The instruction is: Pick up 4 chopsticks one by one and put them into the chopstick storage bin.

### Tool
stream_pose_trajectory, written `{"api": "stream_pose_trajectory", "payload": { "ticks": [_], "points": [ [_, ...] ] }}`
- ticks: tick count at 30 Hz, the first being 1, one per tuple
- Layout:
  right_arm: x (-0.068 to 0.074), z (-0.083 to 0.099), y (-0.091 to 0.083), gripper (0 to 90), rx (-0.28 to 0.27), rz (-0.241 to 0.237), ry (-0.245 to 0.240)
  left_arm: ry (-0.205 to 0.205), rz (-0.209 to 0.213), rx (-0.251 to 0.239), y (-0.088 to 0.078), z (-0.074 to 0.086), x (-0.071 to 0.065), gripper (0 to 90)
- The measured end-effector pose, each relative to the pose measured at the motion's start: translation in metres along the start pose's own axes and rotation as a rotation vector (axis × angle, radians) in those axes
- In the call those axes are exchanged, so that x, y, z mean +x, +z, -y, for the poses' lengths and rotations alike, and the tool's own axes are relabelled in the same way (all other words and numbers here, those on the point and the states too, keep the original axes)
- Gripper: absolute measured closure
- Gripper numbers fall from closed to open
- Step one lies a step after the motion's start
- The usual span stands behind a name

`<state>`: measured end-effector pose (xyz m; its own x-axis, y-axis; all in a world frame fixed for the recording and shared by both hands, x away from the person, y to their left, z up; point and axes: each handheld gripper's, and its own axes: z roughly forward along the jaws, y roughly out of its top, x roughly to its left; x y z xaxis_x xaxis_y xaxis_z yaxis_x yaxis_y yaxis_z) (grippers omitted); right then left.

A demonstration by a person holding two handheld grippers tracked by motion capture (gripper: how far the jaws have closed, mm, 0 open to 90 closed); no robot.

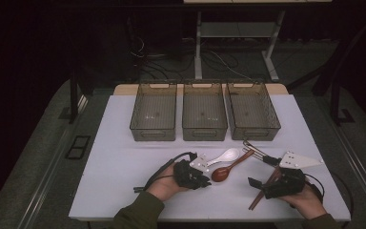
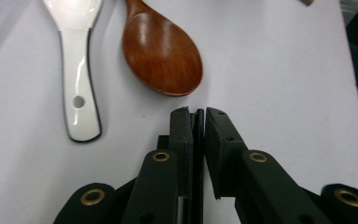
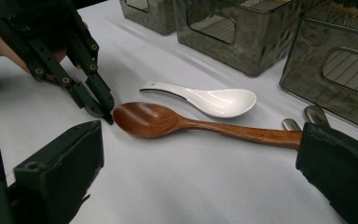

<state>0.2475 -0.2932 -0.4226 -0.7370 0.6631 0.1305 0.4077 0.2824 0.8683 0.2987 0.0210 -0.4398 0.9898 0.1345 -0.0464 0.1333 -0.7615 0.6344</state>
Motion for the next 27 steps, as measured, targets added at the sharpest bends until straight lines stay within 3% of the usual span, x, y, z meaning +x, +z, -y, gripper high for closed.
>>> {"api": "stream_pose_trajectory", "payload": {
  "ticks": [4,5,6,7,13,17,27],
  "points": [
    [0.000,0.000,0.000,1.0,-0.001,-0.001,0.001,-0.030,-0.016,-0.012,0.000,0.002,0.004,80.6],
    [0.000,0.000,0.000,1.0,-0.001,0.000,0.002,-0.012,-0.022,0.007,-0.002,0.002,0.007,80.7],
    [0.000,0.000,0.000,1.0,0.000,0.000,0.004,-0.039,-0.028,-0.015,-0.001,0.002,0.006,80.6],
    [-0.001,0.000,0.000,1.0,-0.002,-0.001,0.002,-0.013,-0.035,-0.005,-0.002,0.003,0.010,80.6],
    [0.000,0.000,-0.001,1.0,-0.005,0.001,0.003,-0.076,-0.060,-0.015,-0.005,0.006,0.016,80.7],
    [-0.001,0.000,0.000,1.0,-0.002,-0.001,0.001,-0.076,-0.079,0.000,-0.009,0.009,0.022,80.7],
    [0.000,0.000,0.000,1.0,-0.001,-0.001,0.006,-0.124,-0.142,-0.010,-0.016,0.015,0.033,80.7]
  ]
}}
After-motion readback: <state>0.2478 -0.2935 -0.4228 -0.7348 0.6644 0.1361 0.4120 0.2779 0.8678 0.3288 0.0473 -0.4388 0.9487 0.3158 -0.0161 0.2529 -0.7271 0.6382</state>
